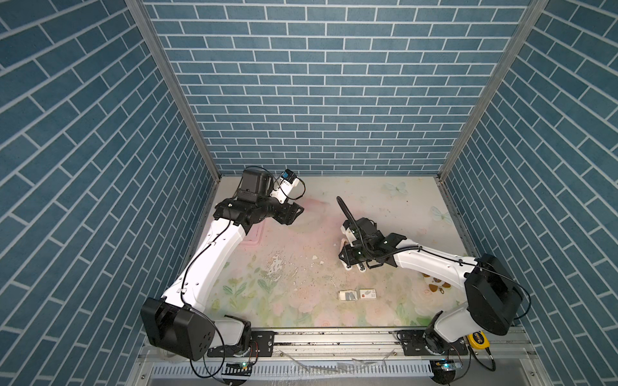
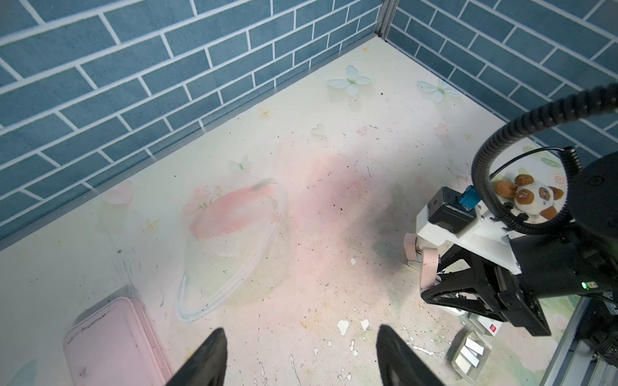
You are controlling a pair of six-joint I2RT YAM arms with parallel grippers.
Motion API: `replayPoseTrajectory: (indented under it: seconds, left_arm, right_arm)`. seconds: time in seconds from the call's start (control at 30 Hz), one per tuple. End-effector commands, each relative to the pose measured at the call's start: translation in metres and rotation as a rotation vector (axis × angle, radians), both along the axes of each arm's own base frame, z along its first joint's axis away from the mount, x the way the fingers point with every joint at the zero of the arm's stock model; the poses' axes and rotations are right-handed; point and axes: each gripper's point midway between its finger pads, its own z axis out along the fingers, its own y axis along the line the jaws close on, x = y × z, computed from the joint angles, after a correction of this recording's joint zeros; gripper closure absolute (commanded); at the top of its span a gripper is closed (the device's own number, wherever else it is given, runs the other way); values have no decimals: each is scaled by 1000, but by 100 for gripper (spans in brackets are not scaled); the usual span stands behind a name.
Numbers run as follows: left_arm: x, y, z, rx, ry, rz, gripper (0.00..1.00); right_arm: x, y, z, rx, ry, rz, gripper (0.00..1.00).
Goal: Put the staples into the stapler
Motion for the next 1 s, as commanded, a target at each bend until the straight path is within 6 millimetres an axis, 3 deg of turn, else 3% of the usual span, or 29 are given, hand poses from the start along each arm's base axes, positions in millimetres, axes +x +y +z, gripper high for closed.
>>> replayPoseTrajectory:
  seconds: [0.0, 0.27, 0.5, 0.73, 0.97]
  left_arm:
    - [-1, 1, -2, 10, -26, -12, 28]
    - [-6, 0, -16, 21, -9, -45, 28]
    - [-6, -3, -28, 25, 16, -64, 28]
    - [-2, -5, -36, 21, 37, -60, 28]
    - [-4, -4, -42, 30, 47, -62, 27]
  right_arm:
    - [7, -3, -9, -110, -51, -30, 98]
    - [6, 14, -27, -126, -91, -7, 97]
    - [6, 8, -51, -218, -79, -6, 93]
    - [11, 7, -59, -241, -96, -13, 90]
    - [7, 6, -68, -269, -85, -4, 79]
